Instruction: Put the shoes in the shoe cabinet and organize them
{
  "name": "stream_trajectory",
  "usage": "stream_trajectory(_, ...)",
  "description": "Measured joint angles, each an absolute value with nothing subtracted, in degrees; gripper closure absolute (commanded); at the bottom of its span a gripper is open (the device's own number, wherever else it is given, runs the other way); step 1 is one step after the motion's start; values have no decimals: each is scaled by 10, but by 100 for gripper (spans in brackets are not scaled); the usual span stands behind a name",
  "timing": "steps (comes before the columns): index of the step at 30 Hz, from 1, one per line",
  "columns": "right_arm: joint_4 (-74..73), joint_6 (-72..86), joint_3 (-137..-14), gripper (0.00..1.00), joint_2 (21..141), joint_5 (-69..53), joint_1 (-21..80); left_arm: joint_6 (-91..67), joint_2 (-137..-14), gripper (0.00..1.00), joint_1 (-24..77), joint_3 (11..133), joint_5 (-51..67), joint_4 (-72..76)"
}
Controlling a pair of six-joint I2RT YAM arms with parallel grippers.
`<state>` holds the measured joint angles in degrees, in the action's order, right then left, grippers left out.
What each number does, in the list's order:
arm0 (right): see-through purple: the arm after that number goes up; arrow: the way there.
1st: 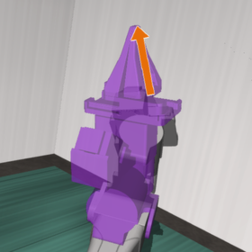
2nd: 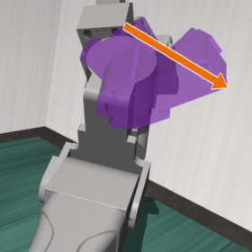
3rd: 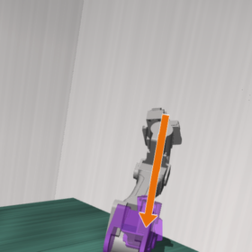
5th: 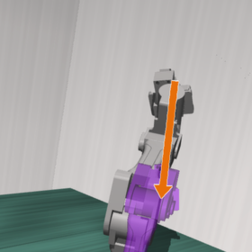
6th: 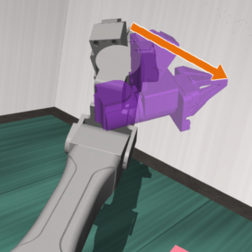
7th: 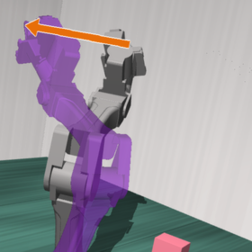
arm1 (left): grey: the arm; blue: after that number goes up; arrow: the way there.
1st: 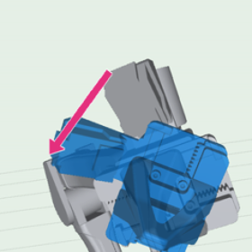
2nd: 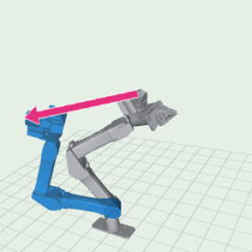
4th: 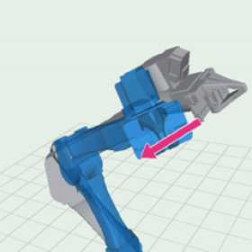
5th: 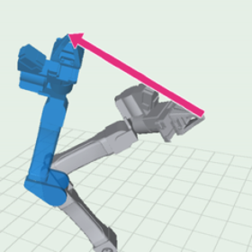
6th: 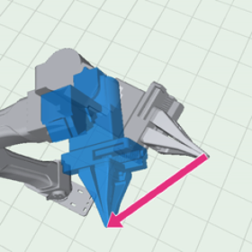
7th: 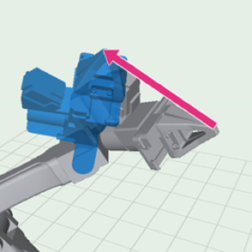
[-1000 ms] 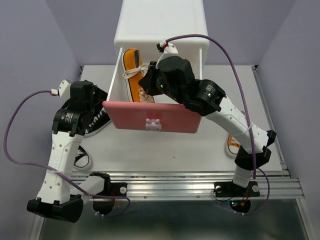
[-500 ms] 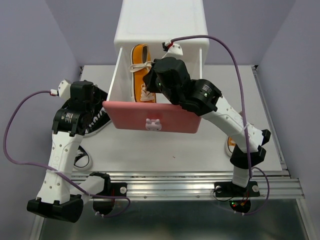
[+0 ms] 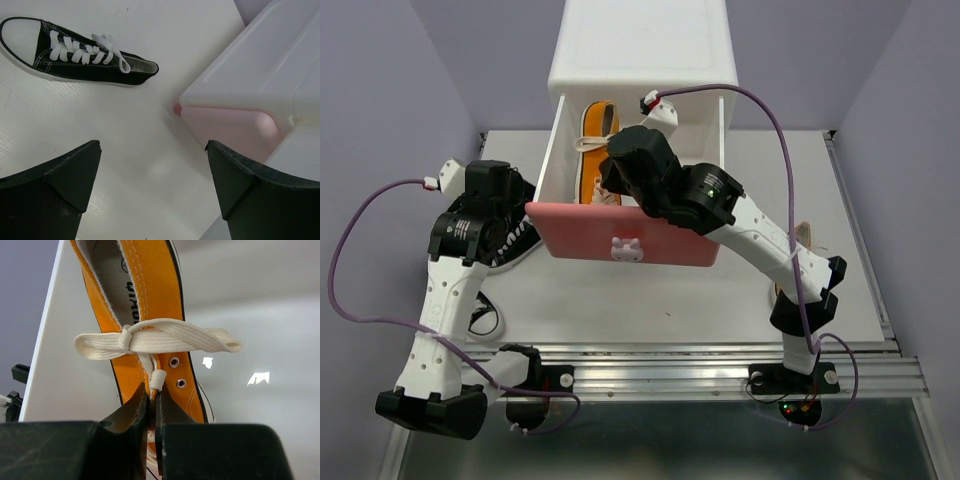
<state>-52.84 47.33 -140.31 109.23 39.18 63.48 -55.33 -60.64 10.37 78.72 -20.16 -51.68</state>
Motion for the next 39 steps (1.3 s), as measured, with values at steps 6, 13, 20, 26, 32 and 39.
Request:
stream_trajectory(6, -540, 483, -1403, 99, 1096, 395, 635, -550, -612, 1, 104, 787, -202, -517)
stream_trajectory(13, -540, 502, -1399, 99, 1096, 385, 627, -546, -612, 1, 103, 787, -202, -517)
stream_trajectory(20, -548, 537, -1389, 100, 1105, 336, 591, -545, -612, 1, 100, 787, -202, -517)
stream_trajectory(26, -549, 545, -1390, 99, 1115, 327, 584, -545, -612, 1, 100, 787, -203, -517)
stream_trajectory(32, -552, 547, -1396, 89, 1118, 317, 578, -545, -612, 1, 100, 787, -205, -517)
stream_trajectory(39, -553, 550, -1398, 82, 1125, 307, 568, -545, -612, 1, 97, 787, -207, -517)
